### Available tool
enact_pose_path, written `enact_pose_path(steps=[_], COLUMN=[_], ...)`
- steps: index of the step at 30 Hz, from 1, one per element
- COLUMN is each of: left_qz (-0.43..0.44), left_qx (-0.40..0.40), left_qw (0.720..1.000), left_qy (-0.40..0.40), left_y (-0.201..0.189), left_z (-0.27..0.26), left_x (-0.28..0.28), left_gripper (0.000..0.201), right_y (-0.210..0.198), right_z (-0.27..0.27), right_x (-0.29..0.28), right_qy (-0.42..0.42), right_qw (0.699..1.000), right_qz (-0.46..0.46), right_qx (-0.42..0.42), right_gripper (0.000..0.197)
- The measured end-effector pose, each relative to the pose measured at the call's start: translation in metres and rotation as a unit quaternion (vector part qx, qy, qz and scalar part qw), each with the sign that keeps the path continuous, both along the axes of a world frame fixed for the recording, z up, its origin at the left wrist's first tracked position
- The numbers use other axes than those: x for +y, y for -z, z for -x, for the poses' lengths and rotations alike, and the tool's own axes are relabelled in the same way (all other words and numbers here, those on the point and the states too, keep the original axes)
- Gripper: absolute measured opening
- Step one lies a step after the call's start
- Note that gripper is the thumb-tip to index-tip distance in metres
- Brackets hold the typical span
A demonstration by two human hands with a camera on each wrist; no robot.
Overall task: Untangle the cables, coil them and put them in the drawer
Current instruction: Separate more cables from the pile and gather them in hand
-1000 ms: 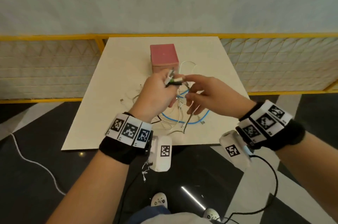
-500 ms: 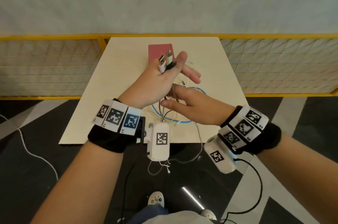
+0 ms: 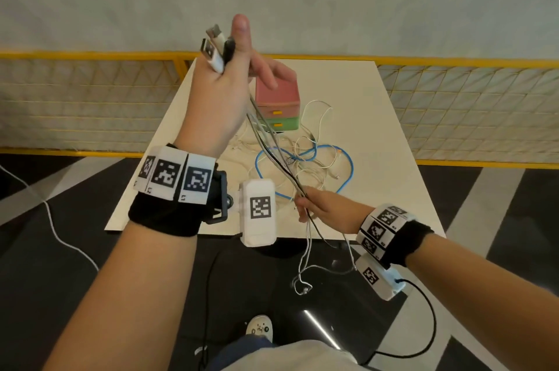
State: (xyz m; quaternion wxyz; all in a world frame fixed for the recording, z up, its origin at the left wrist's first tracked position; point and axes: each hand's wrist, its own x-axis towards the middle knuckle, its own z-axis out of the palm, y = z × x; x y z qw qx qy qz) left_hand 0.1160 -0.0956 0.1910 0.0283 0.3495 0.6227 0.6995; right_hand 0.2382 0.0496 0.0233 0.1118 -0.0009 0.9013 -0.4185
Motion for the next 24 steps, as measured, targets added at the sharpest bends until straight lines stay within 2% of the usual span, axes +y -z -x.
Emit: enact_pose_path(steps=[3,6,9,11,13,16,18,19,21,23,24], left_qz=[0.026,0.066,0.126,0.186,0.241,0.307,0.330,0.322,0.243,0.161,0.146], left_qx=[-0.006,-0.011,-0.017,-0.008,0.007,-0.001,-0.018,-0.025,-0.029,-0.014,-0.011], left_qw=[1.000,0.998,0.991,0.981,0.966,0.944,0.935,0.939,0.963,0.982,0.983], left_qy=[-0.001,0.004,0.036,0.062,0.090,0.121,0.126,0.121,0.109,0.102,0.106], left_y=[0.001,0.005,0.010,0.016,0.025,0.041,0.048,0.050,0.050,0.050,0.048], left_z=[-0.001,-0.004,-0.014,-0.022,-0.028,-0.033,-0.034,-0.034,-0.032,-0.028,-0.028], left_x=[0.002,0.004,0.006,0.009,0.014,0.021,0.021,0.020,0.015,0.009,0.007], left_gripper=[0.068,0.068,0.069,0.065,0.059,0.051,0.045,0.039,0.023,0.039,0.034], right_y=[0.001,-0.001,-0.007,-0.021,-0.040,-0.066,-0.073,-0.073,-0.072,-0.069,-0.069], right_z=[-0.002,-0.001,0.005,0.008,0.011,0.013,0.015,0.016,0.014,0.013,0.012], right_x=[0.003,0.003,0.010,0.010,0.004,-0.009,-0.020,-0.025,-0.035,-0.039,-0.040], right_qy=[-0.013,-0.012,-0.010,0.003,0.009,0.012,0.032,0.048,0.080,0.096,0.096], right_qw=[0.991,0.987,0.997,1.000,0.999,0.985,0.979,0.975,0.959,0.952,0.952], right_qz=[0.037,0.039,-0.028,-0.004,0.029,0.110,0.145,0.171,0.246,0.270,0.268], right_qx=[-0.124,-0.153,-0.076,-0.023,0.044,0.134,0.142,0.135,0.115,0.108,0.110], right_gripper=[0.023,0.022,0.043,0.056,0.059,0.028,0.011,0.015,0.024,0.026,0.025])
